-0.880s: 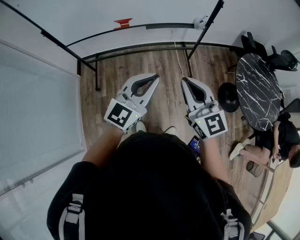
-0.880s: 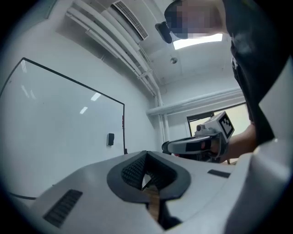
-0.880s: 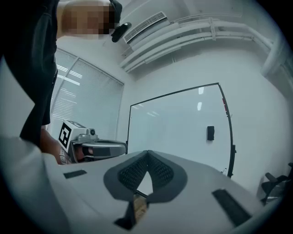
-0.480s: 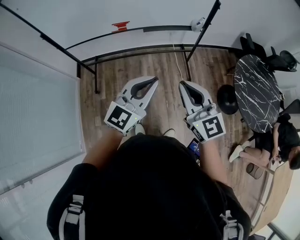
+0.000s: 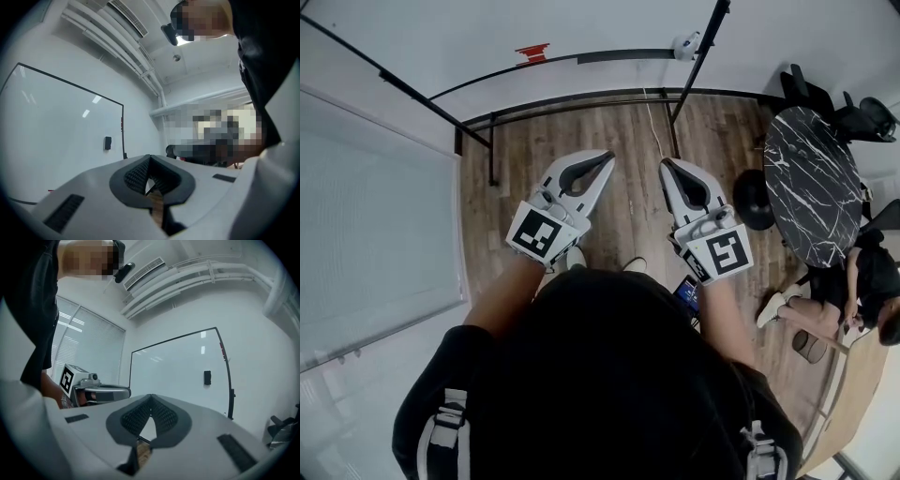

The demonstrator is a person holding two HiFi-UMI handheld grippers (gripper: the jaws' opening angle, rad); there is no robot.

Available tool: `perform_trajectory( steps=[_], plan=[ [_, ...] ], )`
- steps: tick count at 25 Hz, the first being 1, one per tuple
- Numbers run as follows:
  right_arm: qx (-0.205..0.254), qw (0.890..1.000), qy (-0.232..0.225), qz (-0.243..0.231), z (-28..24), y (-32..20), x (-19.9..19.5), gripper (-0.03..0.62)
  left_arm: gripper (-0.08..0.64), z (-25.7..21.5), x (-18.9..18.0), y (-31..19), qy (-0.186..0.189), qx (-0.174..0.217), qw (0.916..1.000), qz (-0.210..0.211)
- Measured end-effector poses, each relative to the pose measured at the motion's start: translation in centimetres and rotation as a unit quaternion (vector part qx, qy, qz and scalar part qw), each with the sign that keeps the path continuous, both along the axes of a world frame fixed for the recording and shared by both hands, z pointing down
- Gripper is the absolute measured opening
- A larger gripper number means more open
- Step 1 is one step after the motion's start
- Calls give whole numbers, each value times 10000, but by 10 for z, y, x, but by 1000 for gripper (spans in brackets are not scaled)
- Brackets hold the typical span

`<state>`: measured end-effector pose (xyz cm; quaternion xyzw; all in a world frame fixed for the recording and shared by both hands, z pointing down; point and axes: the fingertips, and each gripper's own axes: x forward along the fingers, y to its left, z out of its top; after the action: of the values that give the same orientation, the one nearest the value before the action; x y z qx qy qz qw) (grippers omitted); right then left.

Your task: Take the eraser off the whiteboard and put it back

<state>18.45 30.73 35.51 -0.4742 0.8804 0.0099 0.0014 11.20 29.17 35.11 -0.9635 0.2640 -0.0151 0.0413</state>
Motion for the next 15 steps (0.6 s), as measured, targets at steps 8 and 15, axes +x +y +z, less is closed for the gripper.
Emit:
perform_trajectory(
  steps=[8, 15],
  plan=[
    [1, 9999, -87, -147, 5, 4, 45, 2, 5, 0, 39, 5, -64, 17, 9998, -190],
    [-34, 9993, -139, -332, 12, -12, 55, 2, 5, 9, 50, -12, -84, -36, 9994, -338]
  ],
)
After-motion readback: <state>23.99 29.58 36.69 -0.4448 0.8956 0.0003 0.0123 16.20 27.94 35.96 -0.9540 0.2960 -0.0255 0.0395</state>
